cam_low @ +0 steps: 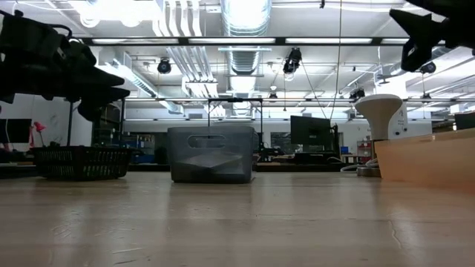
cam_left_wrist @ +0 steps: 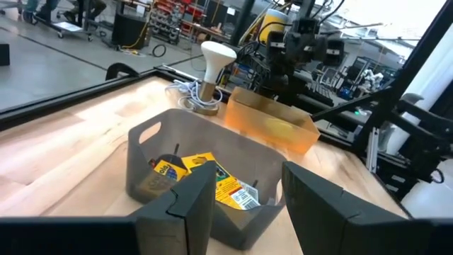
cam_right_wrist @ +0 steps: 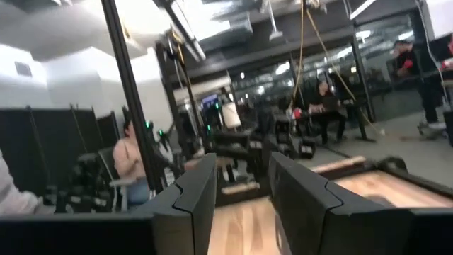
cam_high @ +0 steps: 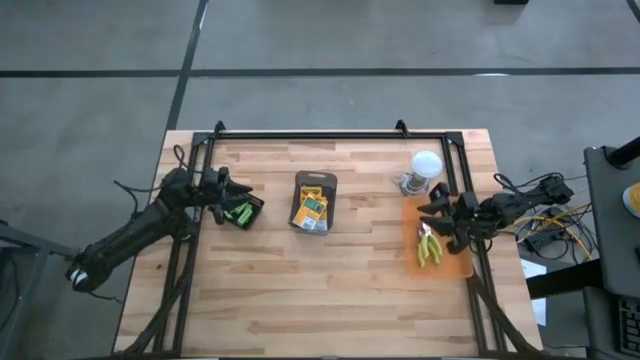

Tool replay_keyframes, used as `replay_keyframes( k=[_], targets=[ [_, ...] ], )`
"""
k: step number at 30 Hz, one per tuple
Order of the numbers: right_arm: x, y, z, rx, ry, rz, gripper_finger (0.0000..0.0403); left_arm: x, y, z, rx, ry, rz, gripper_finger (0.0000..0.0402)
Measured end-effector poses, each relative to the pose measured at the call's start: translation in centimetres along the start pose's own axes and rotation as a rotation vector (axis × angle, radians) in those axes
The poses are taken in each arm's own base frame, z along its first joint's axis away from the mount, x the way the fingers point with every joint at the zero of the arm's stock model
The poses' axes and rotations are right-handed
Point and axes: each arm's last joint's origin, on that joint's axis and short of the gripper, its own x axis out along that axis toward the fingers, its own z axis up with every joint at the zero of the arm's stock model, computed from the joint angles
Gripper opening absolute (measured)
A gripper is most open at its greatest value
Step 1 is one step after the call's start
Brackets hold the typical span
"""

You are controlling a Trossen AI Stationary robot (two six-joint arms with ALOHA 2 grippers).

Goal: Pick & Place School Supplies
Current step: Return to Home Position

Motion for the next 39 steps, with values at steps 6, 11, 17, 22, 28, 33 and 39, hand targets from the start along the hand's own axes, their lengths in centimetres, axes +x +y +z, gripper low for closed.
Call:
replay_keyframes(
  k=[6, 11, 17, 22, 28, 33, 39],
  targets=[
    [0.0, -0.1, -0.6, 0.026, 0.057, -0.011, 0.0123, 0.0, 0.0, 0.0, -0.025, 0.001, 0.000, 0.0168],
    [-0.2, -0.3, -1.6, 0.006, 0.160, -0.007, 0.0116, 0.0, 0.0, 0.0, -0.024, 0.001, 0.000, 0.0168],
    [-0.4, -0.5, -1.8, 0.029, 0.181, -0.048, 0.0115, 0.0, 0.0, 0.0, -0.021, 0.002, 0.001, 0.0168],
    [-0.6, -0.5, -1.8, -0.004, 0.189, -0.047, 0.0121, 0.0, 0.0, -0.1, -0.024, 0.003, 0.001, 0.0168],
    [-0.6, -0.5, -1.5, -0.031, 0.240, -0.057, 0.0127, 0.0, 0.0, -0.1, -0.025, 0.007, -0.007, 0.0168],
    [-0.6, -0.5, -1.7, -0.037, 0.261, -0.061, 0.0130, 0.0, 0.0, -0.1, -0.024, 0.007, -0.007, 0.0168],
    [-0.6, -0.5, -1.7, -0.015, 0.258, -0.064, 0.0125, 0.0, 0.0, -0.1, -0.023, 0.007, -0.009, 0.0168]
  ],
)
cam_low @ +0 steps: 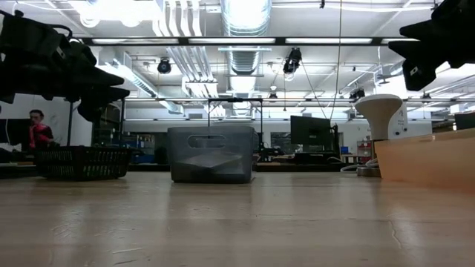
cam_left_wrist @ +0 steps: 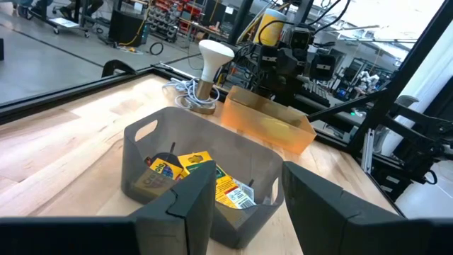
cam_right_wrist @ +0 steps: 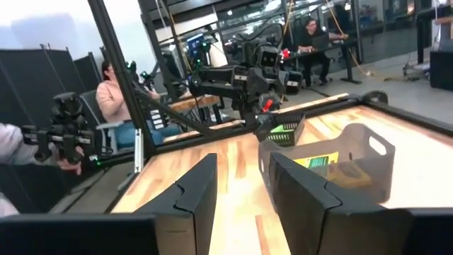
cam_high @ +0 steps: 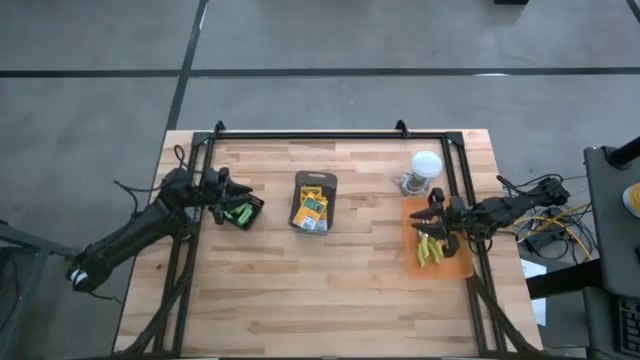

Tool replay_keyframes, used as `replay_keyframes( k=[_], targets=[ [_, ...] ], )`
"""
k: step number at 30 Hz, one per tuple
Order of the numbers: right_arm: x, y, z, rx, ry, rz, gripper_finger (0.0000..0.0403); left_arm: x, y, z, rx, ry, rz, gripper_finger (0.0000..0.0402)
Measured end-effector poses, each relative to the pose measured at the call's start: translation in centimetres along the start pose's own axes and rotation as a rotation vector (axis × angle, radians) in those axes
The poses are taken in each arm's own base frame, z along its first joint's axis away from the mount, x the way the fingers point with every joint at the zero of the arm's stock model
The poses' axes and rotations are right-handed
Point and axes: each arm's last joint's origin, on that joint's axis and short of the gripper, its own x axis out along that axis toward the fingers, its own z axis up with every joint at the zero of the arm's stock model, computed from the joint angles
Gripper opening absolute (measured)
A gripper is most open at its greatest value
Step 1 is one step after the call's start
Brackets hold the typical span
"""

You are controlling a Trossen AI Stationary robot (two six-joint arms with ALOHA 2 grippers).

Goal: Pick & Place School Supplies
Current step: Return to Home Position

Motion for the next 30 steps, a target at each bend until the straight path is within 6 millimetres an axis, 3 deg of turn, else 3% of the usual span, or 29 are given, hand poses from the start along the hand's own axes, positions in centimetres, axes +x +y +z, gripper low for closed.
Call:
replay_keyframes(
  k=[12, 30],
  targets=[
    [0.00, 0.00, -0.02, 0.029, 0.002, -0.001, 0.0111, 0.00, -0.01, 0.00, -0.002, 0.000, -0.001, 0.0168],
    [0.01, -0.01, -0.03, 0.029, 0.003, -0.001, 0.0125, 0.00, -0.01, 0.01, -0.002, -0.001, -0.001, 0.0168]
  ],
)
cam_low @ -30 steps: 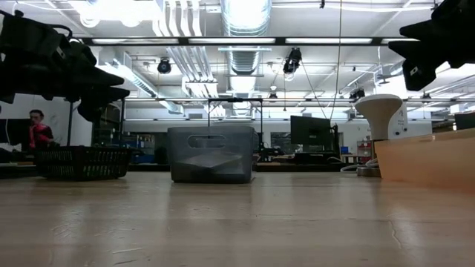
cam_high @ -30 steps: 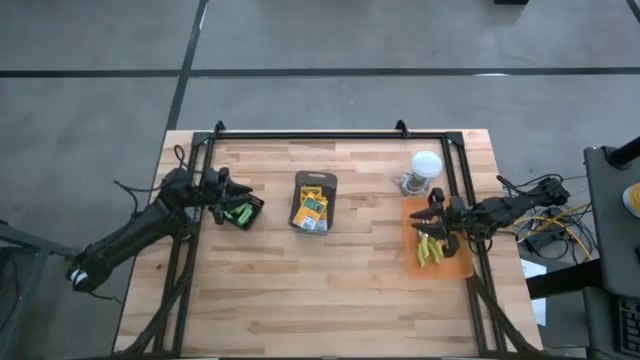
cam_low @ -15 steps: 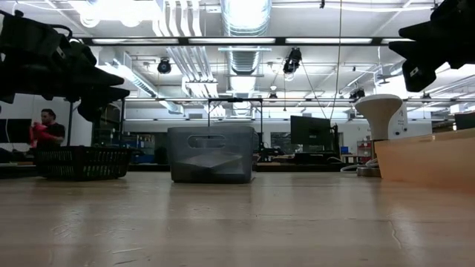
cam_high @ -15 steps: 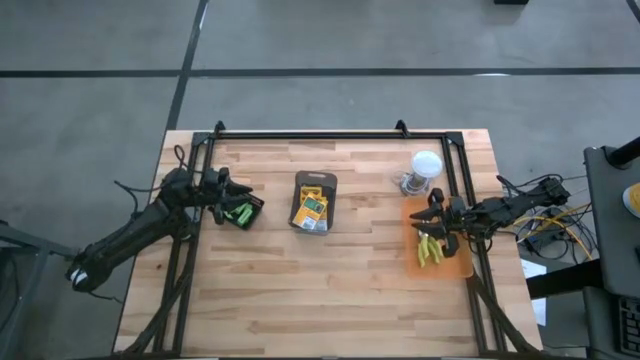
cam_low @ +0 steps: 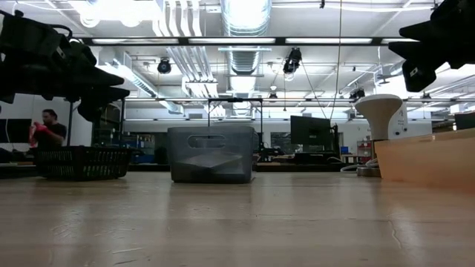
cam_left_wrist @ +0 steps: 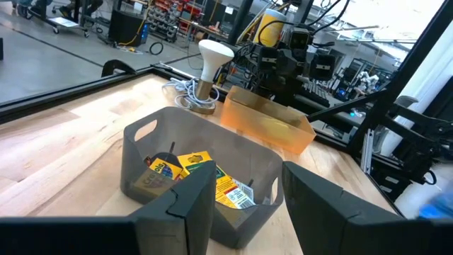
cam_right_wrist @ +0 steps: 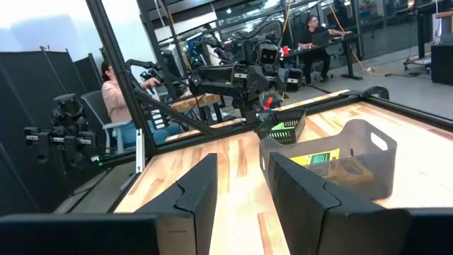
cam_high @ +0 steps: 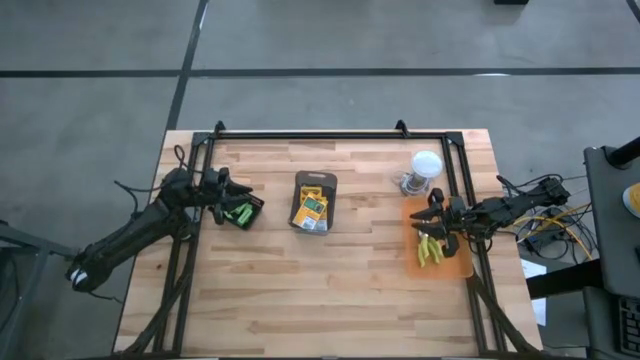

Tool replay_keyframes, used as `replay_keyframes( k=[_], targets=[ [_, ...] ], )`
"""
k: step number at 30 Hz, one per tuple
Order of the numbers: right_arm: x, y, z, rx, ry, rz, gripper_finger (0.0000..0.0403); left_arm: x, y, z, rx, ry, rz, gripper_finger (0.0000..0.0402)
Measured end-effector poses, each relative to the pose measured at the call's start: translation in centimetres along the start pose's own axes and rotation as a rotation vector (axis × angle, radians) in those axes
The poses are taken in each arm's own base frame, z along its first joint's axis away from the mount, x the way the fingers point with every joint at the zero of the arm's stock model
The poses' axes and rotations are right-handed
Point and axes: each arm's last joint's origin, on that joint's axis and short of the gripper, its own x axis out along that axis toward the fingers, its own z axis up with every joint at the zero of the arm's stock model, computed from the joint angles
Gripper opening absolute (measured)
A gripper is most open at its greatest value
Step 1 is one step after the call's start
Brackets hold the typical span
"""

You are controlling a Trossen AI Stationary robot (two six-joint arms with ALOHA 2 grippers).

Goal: Pick & Place School Supplies
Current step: Return to Home Position

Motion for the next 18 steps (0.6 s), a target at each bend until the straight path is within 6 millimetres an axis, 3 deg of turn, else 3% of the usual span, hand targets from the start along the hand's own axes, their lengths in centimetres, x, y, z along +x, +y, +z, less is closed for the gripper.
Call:
replay_keyframes(
  k=[18],
  targets=[
    [0.00, 0.00, 0.00, 0.000, 0.000, 0.000, 0.0113, 0.00, 0.00, 0.00, 0.000, 0.000, 0.000, 0.0168]
  ],
)
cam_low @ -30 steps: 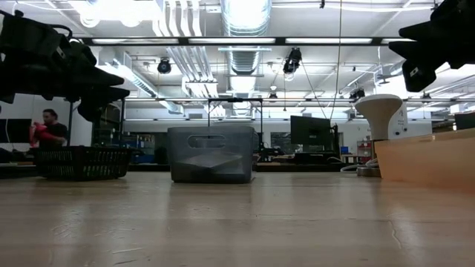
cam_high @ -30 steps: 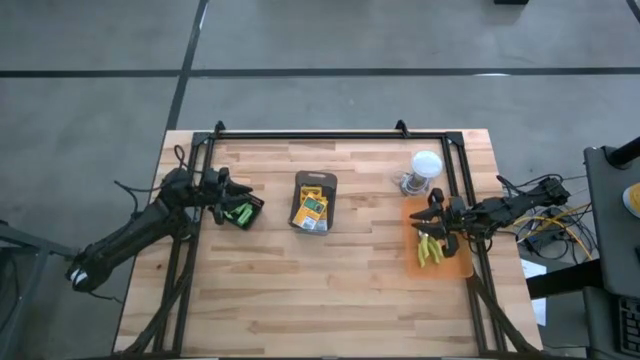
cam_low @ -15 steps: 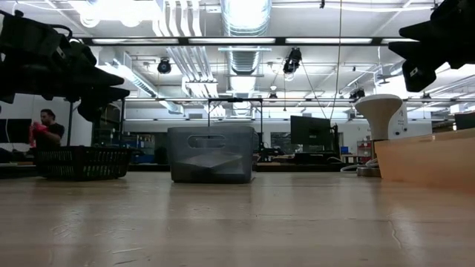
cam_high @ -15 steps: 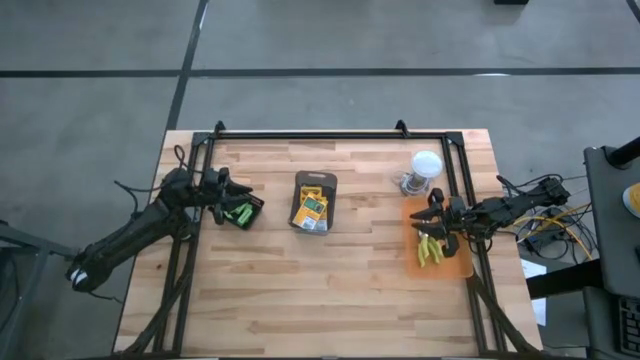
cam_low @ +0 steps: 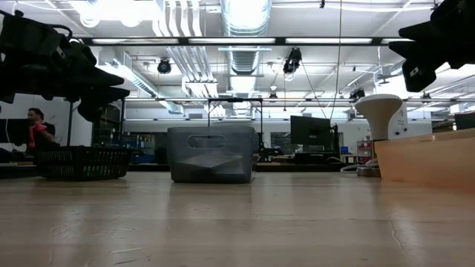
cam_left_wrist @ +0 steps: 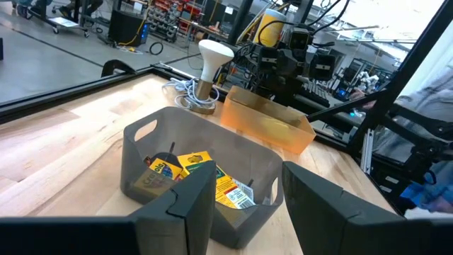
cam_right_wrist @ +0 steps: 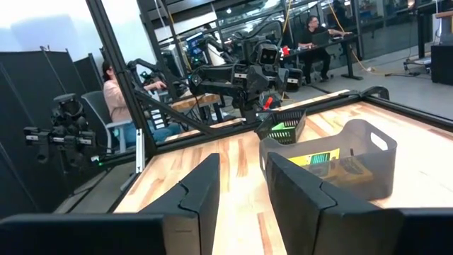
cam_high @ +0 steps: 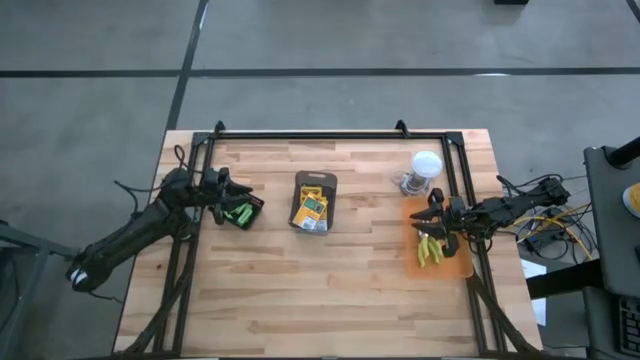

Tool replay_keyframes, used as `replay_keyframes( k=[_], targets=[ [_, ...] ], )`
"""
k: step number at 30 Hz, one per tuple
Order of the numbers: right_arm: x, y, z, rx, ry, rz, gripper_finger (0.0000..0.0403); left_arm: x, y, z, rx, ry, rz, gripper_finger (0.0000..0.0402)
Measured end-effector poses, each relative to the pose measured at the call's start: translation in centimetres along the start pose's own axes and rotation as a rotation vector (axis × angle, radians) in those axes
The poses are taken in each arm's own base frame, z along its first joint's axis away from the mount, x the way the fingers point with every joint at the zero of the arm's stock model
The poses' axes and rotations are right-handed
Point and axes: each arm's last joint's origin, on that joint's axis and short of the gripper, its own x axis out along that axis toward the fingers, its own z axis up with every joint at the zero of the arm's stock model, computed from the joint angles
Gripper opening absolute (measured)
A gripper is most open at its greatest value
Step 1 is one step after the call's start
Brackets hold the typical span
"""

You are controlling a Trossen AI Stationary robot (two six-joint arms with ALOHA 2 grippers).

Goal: Pick & Place School Supplies
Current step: Return to Home Position

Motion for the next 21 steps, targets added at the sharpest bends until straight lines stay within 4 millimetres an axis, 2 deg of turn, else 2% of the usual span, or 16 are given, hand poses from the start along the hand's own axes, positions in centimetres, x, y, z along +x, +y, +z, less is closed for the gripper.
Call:
replay_keyframes(
  k=[12, 21],
  targets=[
    [0.00, 0.00, 0.00, 0.000, 0.000, 0.000, 0.0123, 0.00, 0.00, 0.00, 0.000, 0.000, 0.000, 0.0168],
    [0.00, 0.00, 0.00, 0.000, 0.000, 0.000, 0.0113, 0.00, 0.00, 0.00, 0.000, 0.000, 0.000, 0.0168]
  ],
)
